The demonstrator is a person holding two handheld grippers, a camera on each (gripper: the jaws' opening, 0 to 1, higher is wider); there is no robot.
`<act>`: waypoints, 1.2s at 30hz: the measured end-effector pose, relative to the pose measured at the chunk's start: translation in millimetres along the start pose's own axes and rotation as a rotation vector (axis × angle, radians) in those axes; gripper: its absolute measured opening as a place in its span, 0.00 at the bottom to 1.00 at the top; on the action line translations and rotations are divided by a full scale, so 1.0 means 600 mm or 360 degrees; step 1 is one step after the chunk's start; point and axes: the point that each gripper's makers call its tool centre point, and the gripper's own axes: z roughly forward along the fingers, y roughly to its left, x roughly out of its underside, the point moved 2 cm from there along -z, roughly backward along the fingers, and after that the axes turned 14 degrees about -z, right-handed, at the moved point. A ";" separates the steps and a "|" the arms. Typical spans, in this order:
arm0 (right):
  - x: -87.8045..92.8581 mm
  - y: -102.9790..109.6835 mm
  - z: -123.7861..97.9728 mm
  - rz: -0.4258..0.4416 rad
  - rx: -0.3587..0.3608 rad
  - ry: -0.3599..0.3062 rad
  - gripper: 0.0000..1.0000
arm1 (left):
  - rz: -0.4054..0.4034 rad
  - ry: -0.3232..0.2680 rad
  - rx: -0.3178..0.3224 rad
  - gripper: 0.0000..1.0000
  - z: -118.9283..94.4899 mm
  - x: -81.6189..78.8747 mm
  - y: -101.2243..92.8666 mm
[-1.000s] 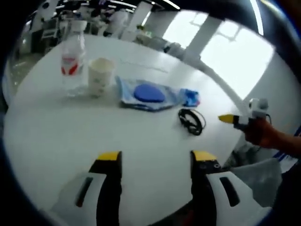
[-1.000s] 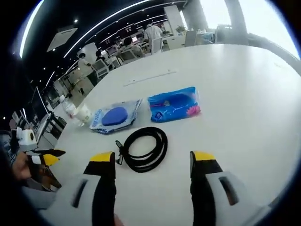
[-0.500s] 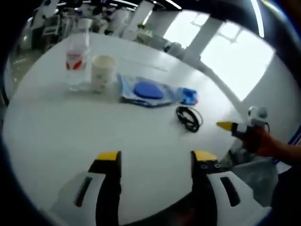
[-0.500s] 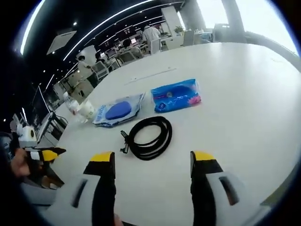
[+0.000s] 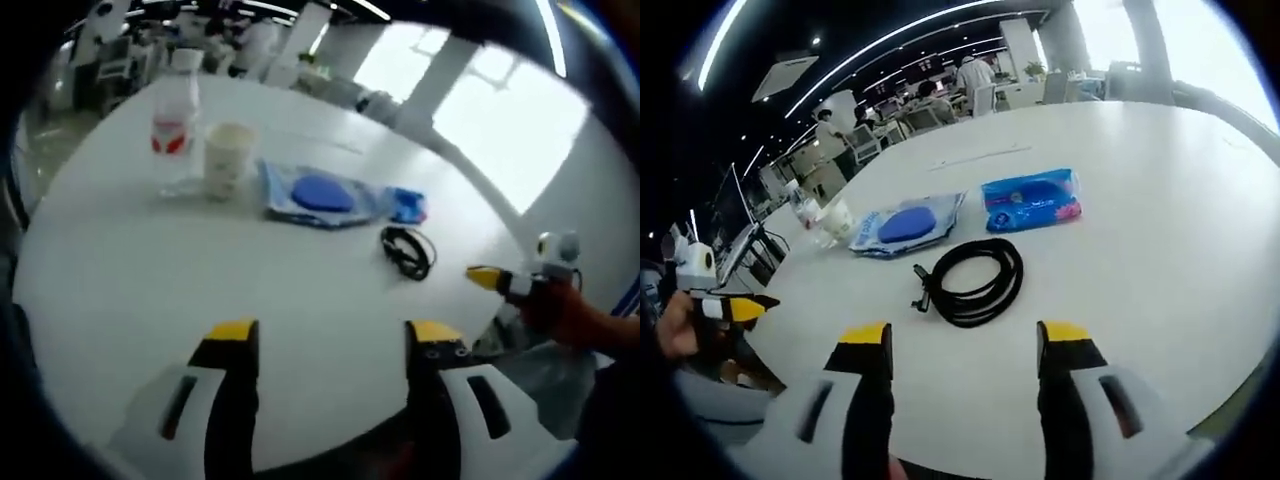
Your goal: Arrange the tabletop items into an orderly group along one side of the table until the central work area is clear of visible clutter.
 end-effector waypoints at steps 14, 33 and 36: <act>0.009 -0.004 0.000 0.0077 0.0000 0.0027 0.54 | 0.0025 -0.0020 0.0006 0.55 -0.002 -0.006 -0.003; 0.022 -0.001 0.001 0.0113 -0.0021 0.0073 0.51 | 0.0040 0.0031 0.0056 0.55 0.004 0.005 -0.014; 0.023 -0.005 -0.002 0.0139 -0.0007 0.0077 0.51 | 0.0029 0.0028 0.0060 0.55 0.004 0.005 -0.015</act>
